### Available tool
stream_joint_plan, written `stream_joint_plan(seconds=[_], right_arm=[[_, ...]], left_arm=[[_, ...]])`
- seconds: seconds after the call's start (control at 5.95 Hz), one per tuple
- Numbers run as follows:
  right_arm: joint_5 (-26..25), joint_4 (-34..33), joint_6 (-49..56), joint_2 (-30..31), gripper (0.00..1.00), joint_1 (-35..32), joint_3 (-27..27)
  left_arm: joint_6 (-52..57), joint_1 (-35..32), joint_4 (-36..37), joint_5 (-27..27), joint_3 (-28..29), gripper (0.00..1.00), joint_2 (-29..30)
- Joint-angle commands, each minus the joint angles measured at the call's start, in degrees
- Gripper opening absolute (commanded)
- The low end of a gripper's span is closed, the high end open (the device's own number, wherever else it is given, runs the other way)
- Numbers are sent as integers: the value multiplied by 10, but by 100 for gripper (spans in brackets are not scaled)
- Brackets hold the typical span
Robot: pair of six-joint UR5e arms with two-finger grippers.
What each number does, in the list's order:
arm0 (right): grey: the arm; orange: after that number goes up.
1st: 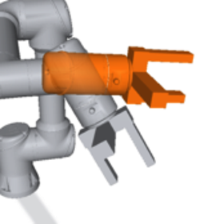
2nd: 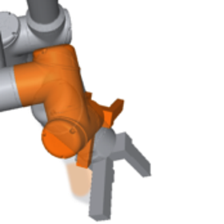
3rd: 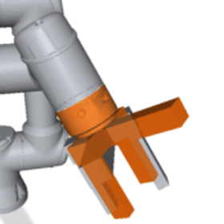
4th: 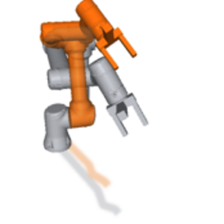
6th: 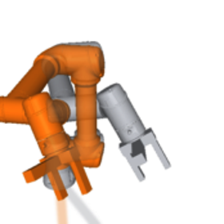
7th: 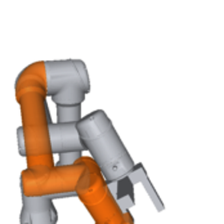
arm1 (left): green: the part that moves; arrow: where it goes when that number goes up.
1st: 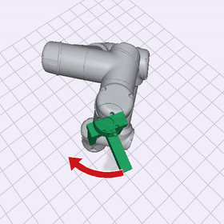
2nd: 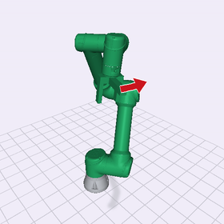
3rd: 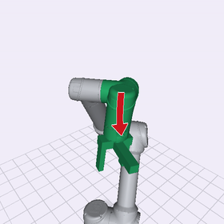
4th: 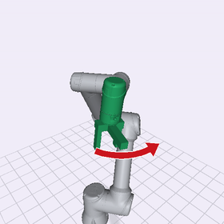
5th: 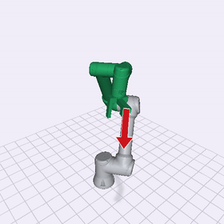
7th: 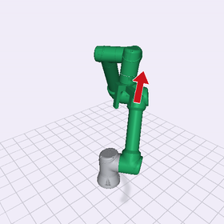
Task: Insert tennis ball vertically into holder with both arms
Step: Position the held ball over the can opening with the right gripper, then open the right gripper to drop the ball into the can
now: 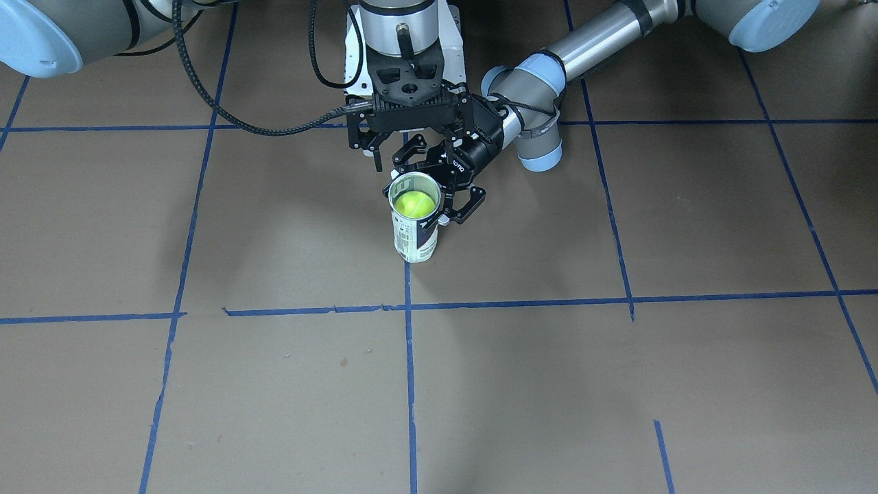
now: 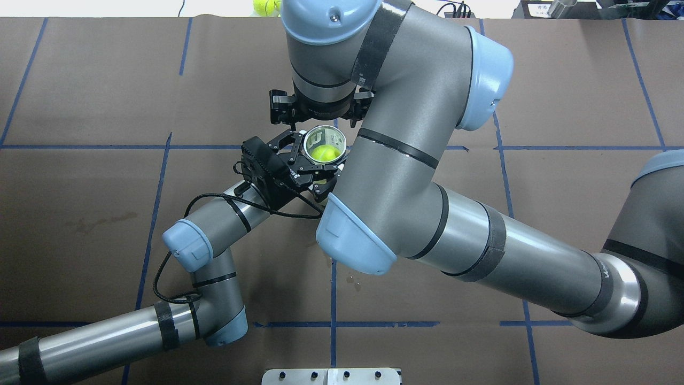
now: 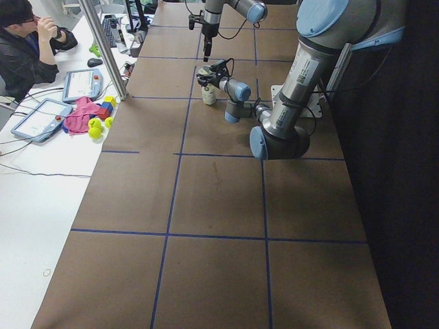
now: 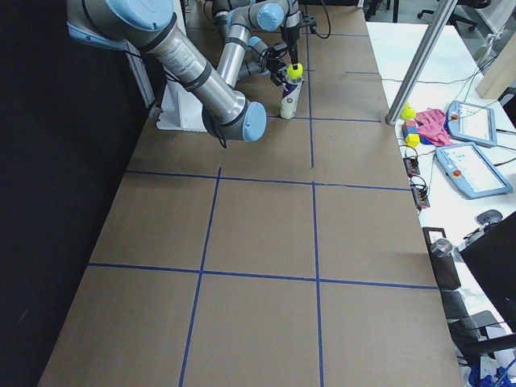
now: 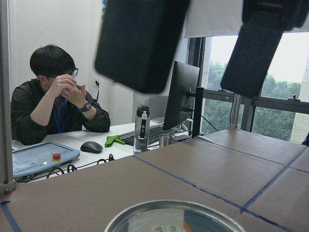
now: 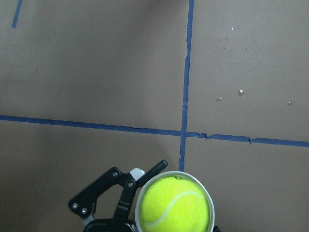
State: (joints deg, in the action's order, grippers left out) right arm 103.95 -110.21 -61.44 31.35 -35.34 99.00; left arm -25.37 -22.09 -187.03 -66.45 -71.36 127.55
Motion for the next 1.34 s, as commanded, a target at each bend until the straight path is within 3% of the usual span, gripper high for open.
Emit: stream_joint_plan(seconds=[0.0, 0.67, 1.18], right_arm=[[0, 0, 1, 0, 100, 0, 3], [2, 0, 4, 2, 100, 0, 12], [24, -5, 7, 20, 100, -13, 77]], left_arm=[[0, 0, 0, 1, 0, 88, 0], [10, -4, 0, 5, -33, 93, -1], [28, -4, -1, 5, -50, 94, -4]])
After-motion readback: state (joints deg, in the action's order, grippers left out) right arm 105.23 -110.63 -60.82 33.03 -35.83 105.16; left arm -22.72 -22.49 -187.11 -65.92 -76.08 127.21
